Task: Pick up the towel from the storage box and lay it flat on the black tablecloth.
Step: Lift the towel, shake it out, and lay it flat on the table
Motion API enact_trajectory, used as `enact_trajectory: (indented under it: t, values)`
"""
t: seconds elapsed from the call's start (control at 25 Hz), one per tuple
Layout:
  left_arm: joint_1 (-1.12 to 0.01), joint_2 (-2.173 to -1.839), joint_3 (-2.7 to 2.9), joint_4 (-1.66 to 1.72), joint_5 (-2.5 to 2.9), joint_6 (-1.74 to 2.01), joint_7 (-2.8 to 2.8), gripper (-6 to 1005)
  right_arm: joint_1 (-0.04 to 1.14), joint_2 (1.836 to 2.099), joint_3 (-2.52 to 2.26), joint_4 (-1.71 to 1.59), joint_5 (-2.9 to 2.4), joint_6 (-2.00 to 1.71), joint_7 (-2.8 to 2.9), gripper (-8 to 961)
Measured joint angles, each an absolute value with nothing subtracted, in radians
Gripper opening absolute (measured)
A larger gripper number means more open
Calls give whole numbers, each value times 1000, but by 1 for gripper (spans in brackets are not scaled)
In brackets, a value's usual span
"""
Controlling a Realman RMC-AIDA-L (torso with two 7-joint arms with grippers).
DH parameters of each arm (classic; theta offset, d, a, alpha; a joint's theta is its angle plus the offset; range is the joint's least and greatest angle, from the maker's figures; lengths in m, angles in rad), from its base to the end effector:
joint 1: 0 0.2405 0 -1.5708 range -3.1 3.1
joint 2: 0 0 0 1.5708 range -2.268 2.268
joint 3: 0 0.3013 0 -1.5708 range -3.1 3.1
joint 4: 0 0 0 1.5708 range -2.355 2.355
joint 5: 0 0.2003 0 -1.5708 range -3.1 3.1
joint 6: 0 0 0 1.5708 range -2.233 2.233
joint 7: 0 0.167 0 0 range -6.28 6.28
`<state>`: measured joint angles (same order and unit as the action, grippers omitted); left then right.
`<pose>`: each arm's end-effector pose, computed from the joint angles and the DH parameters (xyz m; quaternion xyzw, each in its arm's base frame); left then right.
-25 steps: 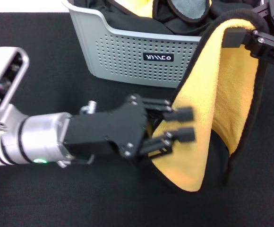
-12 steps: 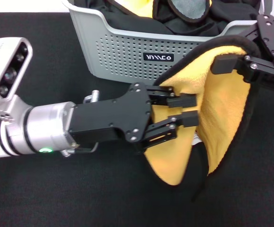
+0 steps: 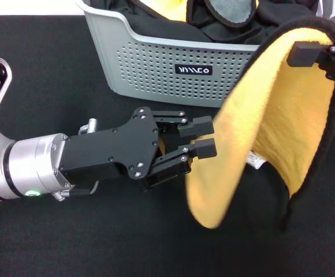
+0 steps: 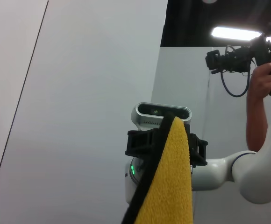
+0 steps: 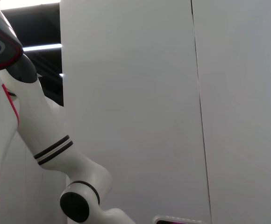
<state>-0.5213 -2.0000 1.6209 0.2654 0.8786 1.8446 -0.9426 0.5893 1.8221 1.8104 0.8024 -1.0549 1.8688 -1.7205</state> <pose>-0.2209 0.2806 -0.0548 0.8680 0.0847 0.4892 0.0075 0.1552 0.3345 0.0604 0.8995 0.0341 -0.4311 0.0626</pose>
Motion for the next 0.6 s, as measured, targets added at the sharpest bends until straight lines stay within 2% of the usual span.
enact_trajectory:
  t: [0.28, 0.6]
  values:
    - [-549, -2006, 1567, 267, 881, 1845, -922, 291, 606, 1826, 1796, 810, -1063, 1903, -1714, 31]
    - [-633, -2022, 1573, 268, 953, 1840, -923, 290, 635, 1850, 1791, 815, -1111, 1911, -1717, 34]
